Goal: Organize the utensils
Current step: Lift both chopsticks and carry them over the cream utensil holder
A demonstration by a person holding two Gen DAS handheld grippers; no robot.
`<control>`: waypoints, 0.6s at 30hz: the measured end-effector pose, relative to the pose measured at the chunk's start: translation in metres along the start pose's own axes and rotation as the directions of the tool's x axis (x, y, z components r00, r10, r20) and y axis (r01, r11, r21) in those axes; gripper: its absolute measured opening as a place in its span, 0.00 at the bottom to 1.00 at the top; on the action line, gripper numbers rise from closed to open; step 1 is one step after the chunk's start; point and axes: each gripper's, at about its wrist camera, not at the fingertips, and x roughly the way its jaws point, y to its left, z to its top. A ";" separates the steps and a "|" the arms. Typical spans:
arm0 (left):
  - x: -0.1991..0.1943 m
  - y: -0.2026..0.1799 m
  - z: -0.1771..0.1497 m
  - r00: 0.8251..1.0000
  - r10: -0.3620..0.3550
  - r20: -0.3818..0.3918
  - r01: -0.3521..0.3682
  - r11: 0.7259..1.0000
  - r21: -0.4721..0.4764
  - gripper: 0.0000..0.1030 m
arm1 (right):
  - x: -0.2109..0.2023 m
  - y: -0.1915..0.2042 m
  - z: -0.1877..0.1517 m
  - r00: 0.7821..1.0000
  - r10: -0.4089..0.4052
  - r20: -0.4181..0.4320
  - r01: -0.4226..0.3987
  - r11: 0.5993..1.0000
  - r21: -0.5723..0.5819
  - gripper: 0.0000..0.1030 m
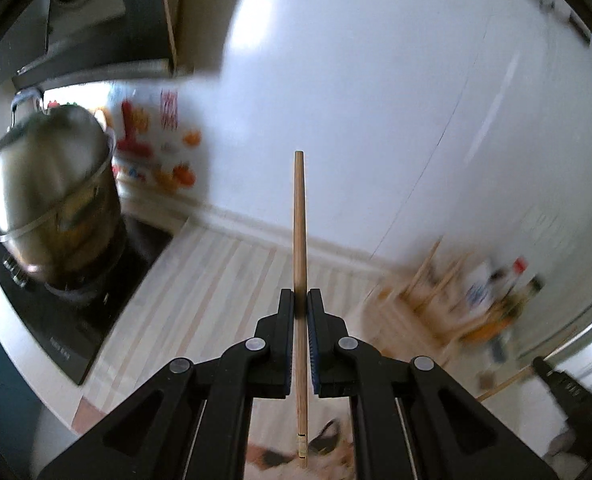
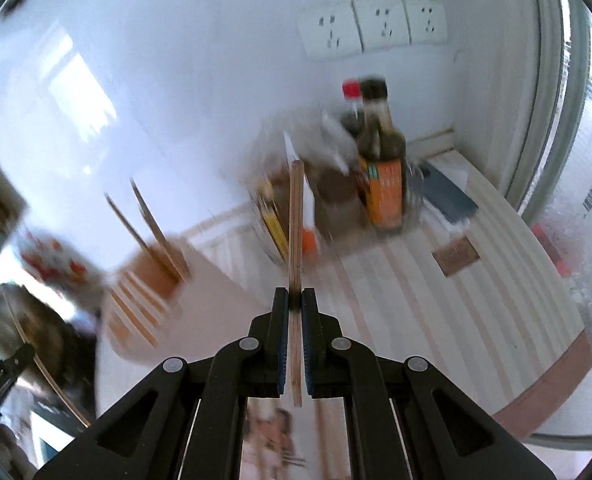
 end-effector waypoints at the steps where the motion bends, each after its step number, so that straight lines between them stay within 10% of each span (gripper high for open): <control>1: -0.006 -0.004 0.009 1.000 -0.018 0.017 0.018 1.000 -0.008 0.04 | -0.005 0.002 0.006 1.000 0.014 0.008 -0.014 1.000 0.013 0.06; 9: -0.008 -0.057 0.074 0.985 -0.140 0.098 0.139 0.990 0.016 0.04 | -0.044 0.028 0.059 0.986 0.122 0.117 -0.132 0.988 0.076 0.06; 18: 0.079 -0.112 0.097 0.978 -0.207 0.033 0.204 0.976 0.073 0.04 | -0.039 0.056 0.077 0.976 0.133 0.170 -0.147 0.987 0.070 0.06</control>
